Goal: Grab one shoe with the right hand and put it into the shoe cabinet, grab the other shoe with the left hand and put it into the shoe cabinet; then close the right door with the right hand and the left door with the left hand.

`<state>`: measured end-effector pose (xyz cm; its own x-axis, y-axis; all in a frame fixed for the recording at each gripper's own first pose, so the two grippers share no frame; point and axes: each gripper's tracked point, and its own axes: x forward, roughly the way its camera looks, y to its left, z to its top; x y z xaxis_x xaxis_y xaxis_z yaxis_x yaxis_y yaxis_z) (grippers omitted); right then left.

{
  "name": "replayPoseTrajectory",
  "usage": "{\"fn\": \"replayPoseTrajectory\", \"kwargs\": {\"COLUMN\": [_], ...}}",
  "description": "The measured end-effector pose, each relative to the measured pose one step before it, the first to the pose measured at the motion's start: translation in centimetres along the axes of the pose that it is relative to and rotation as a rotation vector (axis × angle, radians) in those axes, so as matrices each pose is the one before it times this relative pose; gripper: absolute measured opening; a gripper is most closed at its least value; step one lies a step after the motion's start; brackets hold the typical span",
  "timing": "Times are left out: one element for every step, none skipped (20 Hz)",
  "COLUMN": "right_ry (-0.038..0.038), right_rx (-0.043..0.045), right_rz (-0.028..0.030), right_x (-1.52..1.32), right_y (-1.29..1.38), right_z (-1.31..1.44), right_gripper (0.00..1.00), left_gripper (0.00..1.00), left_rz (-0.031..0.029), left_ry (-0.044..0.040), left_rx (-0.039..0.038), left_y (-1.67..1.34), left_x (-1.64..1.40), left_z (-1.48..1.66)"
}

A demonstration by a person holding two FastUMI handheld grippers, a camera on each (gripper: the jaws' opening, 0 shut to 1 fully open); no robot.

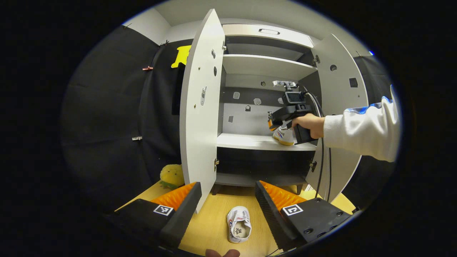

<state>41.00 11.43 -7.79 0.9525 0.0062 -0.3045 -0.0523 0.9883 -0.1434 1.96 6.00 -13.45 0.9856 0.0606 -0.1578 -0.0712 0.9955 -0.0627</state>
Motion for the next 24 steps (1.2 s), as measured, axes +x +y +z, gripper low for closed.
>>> {"fn": "replayPoseTrajectory", "kwargs": {"right_ry": [-0.02098, -0.0237, -0.03496, -0.04264, -0.03897, -0.03387, -0.02102, -0.02352, -0.02449, -0.02398, -0.01923, -0.00628, -0.00425, -0.00018, -0.00652, -0.01005, 0.00067, 0.00379, 0.00308, 0.00092, 0.00127, 0.00846, 0.00612, -0.00412], "right_rx": [0.01682, 0.01861, 0.02017, 0.02582, 0.02704, 0.02204, 0.01618, 0.00534, -0.00252, 0.00207, 0.01142, 0.01438, 0.01694, 0.01817, 0.01846, 0.01396, 0.00914, -0.00048, -0.00616, -0.01161, -0.00743, -0.0026, -0.00119, -0.0078], "right_rz": [0.00601, 0.00871, 0.00962, 0.01476, 0.02244, 0.0081, 0.01703, 0.00779, 0.00041, 0.00207, 0.00499, 0.00653, 0.00061, -0.0001, -0.00382, -0.00203, -0.0032, -0.00437, -0.00587, -0.00575, -0.00442, -0.0038, -0.00461, -0.00934], "right_x": [-1.267, -1.329, -1.57, -1.646, -1.73, -1.812, -1.873, -1.904, -1.785, -1.839, -1.708, -1.584, -1.383, -1.614, -1.448, -1.342, -1.221, -1.186, -0.87, -0.963, -0.72, -0.487, -0.302, -0.316], "right_y": [-0.029, 0.05, -0.077, 0.097, 0.289, -0.022, 0.089, 0.052, -0.266, -0.13, 0.107, 0.116, -0.117, -0.078, -0.186, -0.117, -0.087, -0.215, -0.228, -0.364, -0.239, -0.231, -0.37, -0.476], "right_z": [0.114, 0.298, 0.305, 0.518, 0.401, 0.152, 0.09, 0.171, 0.334, 0.383, 0.249, 0.12, 0.069, -0.02, 0.255, 0.055, -0.362, -0.401, -0.322, -0.215, -0.113, -0.202, -0.034, 0.295], "right_gripper": [0.98, 0.98, 0.98, 0.98, 0.98, 0.98, 0.98, 0.98, 0.98, 0.98, 0.98, 0.98, 0.98, 0.97, 0.98, 0.98, 0.98, 0.98, 0.99, 1.0, 1.0, 0.99, 1.0, 0.99], "left_gripper": [0.95, 0.95, 0.95, 0.95, 0.95, 0.95, 0.95, 0.95, 0.95, 0.95, 0.95, 0.95, 0.95, 0.95, 0.95, 0.95, 0.95, 0.94, 0.94, 0.93, 0.92, 0.9, 0.89, 0.88], "left_rz": [-0.00148, -0.00122, 0.00174, 0.00072, 0.00148, -0.00214, -0.00658, -0.01125, -0.01718, -0.01635, -0.01703, -0.00941, -0.00143, -0.00308, -0.0096, -0.01184, -0.01038, -0.01049, -0.01033, -0.00873, 0.00095, -0.00053, -0.00275, -0.00719], "left_ry": [0.00176, 0.0007, -0.0017, 0.00118, 0.00419, 0.00351, 0.00525, 0.00672, 0.00983, 0.0142, 0.0175, 0.02511, 0.02348, 0.02234, 0.01777, 0.01622, 0.0165, 0.01276, 0.01755, 0.01574, 0.01645, 0.01708, 0.01787, 0.015], "left_rx": [-0.00051, 0.00073, 0.00475, 0.00932, 0.00855, 0.00648, 0.00477, -0.00014, -0.00436, -0.00049, 0.00034, 0.00455, 0.01105, 0.0115, 0.00961, 0.0126, 0.01538, 0.01564, 0.01394, 0.01305, 0.01314, 0.01291, 0.01131, 0.00701], "left_y": [0.014, 0.102, 0.111, 0.181, 0.148, 0.043, -0.062, -0.262, -0.35, -0.337, -0.276, -0.15, 0.065, -0.008, -0.135, -0.144, -0.186, -0.115, -0.125, -0.132, 0.099, 0.09, 0.022, -0.061], "left_x": [-0.038, -0.032, -0.045, 0.102, 0.066, 0.095, 0.228, 0.145, 0.167, 0.2, 0.433, 0.396, 0.589, 0.666, 0.767, 0.918, 1.094, 1.102, 1.245, 1.148, 1.247, 1.151, 1.182, 1.037], "left_z": [-0.135, -0.272, -0.239, -0.497, -0.616, -0.761, -0.946, -1.051, -1.146, -1.35, -1.34, -1.537, -1.445, -1.396, -1.262, -1.138, -1.199, -1.117, -1.092, -1.14, -0.992, -0.94, -0.891, -0.684]}}
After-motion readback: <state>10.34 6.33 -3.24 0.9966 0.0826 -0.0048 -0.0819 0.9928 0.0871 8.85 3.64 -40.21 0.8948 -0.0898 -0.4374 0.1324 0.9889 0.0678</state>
